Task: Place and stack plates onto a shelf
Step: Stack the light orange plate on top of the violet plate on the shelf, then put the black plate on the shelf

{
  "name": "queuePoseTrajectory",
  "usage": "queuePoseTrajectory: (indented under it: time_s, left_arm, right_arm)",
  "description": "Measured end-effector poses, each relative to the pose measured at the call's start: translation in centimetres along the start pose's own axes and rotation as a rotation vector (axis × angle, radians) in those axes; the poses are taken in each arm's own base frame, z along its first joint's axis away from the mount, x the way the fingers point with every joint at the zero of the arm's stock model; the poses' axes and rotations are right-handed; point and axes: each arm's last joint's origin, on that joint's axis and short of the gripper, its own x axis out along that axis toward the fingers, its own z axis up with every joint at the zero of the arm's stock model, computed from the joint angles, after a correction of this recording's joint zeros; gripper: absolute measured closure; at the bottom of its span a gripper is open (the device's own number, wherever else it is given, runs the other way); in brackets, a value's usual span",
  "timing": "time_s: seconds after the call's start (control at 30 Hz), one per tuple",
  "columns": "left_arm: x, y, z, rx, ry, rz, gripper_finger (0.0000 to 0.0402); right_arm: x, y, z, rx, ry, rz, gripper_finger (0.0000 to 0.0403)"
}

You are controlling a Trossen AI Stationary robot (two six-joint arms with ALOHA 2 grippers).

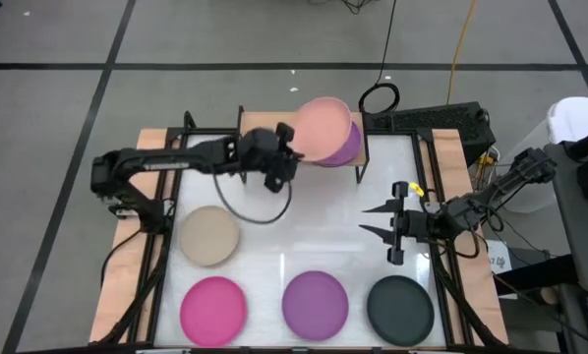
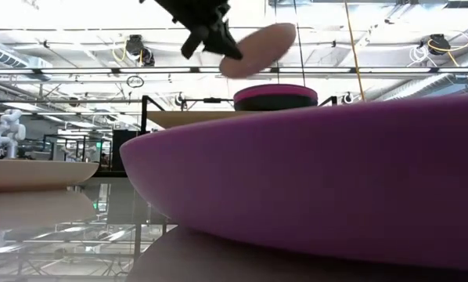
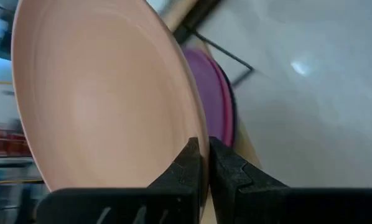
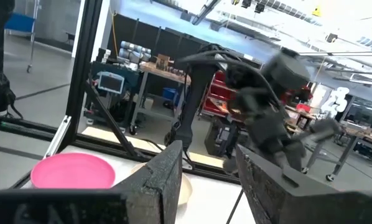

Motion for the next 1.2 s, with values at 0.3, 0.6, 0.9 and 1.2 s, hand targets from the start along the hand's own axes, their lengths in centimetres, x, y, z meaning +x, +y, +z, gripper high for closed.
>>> queuePoseTrajectory:
  time_s: [0.3, 0.6, 0.9, 1.2]
  left_arm:
    - [5.0, 0.1, -2.5, 0.014, 0.098, -0.092, 0.0367]
    - [6.2, -0.1, -2.8, 0.026, 0.166, -0.037, 0.0305]
    - [3.7, 1.1, -1.7, -0.065, 0.14, 0.046, 0.0199]
    - [-3.3, 3.0, 1.5, -0.29, 0.015, 0.225, 0.0168]
  right_arm:
    - [0.0, 0.0, 0.0, 0.019, -0.004, 0.0, 0.0271]
    - [0.0, 0.0, 0.0, 0.007, 0.002, 0.002, 0.0271]
    - [0.0, 0.0, 0.1, -0.042, -0.013, -0.004, 0.0271]
    - [-0.2, -0.5, 0.3, -0.06, -0.007, -0.063, 0.0271]
